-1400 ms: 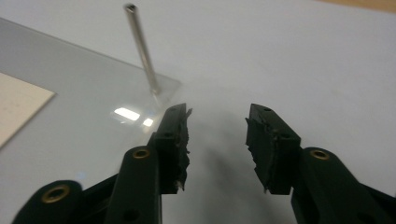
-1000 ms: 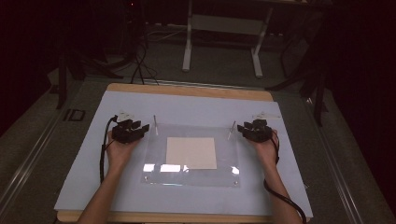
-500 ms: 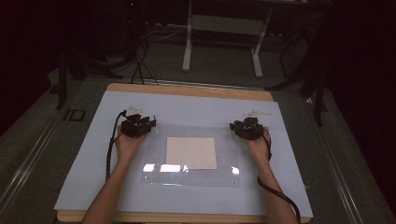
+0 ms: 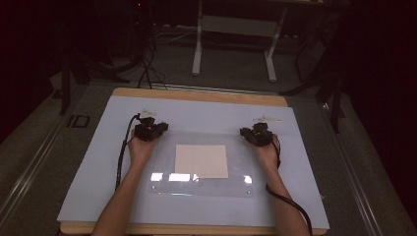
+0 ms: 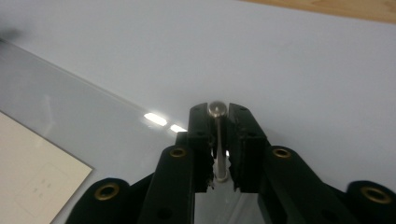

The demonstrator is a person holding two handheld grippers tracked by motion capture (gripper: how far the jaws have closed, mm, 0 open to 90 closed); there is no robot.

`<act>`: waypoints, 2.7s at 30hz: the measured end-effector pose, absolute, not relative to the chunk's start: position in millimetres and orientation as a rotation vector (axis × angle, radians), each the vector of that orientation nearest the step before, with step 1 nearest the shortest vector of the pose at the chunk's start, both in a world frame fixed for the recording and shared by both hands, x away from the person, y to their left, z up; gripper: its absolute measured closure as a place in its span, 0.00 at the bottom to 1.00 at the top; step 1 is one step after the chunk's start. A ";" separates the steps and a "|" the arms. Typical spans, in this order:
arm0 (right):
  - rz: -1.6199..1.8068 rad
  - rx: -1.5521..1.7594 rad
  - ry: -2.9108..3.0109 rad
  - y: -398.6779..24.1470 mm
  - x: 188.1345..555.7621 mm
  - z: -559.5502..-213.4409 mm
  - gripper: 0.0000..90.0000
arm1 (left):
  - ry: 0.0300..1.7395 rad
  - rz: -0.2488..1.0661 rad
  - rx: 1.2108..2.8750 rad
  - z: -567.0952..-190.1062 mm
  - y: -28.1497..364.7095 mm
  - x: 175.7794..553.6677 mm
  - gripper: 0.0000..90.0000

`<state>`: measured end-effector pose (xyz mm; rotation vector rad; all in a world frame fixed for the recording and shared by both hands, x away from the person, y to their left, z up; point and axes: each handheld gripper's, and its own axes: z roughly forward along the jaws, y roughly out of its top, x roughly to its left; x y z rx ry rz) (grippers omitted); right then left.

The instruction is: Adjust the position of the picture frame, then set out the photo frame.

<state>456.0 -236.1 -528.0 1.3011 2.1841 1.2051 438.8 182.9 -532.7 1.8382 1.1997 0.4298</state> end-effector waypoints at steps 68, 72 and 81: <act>1.209 1.290 2.114 -235.5 463.7 -512.0 0.92 | 1.175 0.483 1.762 -520.5 192.6 430.5 0.86; 1.216 1.300 2.101 -235.2 462.5 -513.2 0.93 | 1.180 0.496 1.760 -521.0 189.0 430.3 0.90; 1.221 1.293 2.106 -235.8 462.9 -513.7 0.93 | 1.185 0.517 1.753 -522.2 187.5 428.7 0.91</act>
